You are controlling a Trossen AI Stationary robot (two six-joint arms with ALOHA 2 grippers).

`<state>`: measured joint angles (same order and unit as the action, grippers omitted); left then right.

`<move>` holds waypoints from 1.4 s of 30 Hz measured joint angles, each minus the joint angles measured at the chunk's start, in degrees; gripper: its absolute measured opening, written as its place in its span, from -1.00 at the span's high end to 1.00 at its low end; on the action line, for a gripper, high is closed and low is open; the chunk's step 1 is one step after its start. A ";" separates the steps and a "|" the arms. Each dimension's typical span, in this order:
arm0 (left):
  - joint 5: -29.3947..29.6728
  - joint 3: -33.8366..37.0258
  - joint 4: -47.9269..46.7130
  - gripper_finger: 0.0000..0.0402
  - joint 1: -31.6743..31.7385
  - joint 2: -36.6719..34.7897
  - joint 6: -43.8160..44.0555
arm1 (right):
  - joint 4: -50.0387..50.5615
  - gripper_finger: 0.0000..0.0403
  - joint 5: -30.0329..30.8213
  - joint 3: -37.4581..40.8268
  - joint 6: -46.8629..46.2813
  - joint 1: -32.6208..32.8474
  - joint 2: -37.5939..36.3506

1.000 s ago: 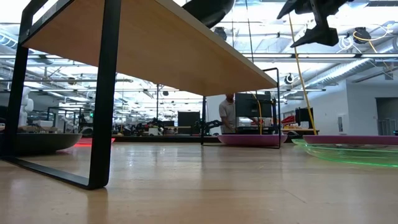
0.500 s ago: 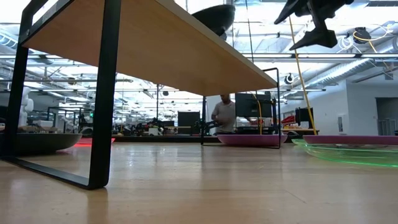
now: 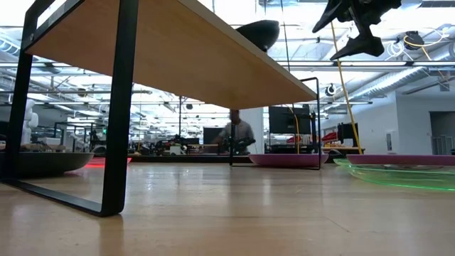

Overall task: Place and stack plates onto a shelf
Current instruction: Put the right black plate on the shelf

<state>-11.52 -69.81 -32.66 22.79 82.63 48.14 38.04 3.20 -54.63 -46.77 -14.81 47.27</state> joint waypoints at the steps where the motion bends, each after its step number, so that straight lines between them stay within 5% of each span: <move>1: 0.47 0.01 0.03 0.96 -0.33 0.35 -0.03 | 0.00 -0.77 0.00 0.00 0.24 -0.02 0.00; 18: 2.03 -0.01 7.24 0.92 -2.58 7.21 -2.04 | 0.02 -0.77 -0.11 0.02 2.49 -1.36 0.02; 42: -7.62 -0.01 7.25 0.87 -2.89 7.62 5.63 | 0.09 -0.77 -0.02 0.41 3.56 -1.36 0.00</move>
<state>-19.13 -69.82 -25.41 19.90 90.26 53.77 38.13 3.18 -54.22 -43.21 -16.16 47.27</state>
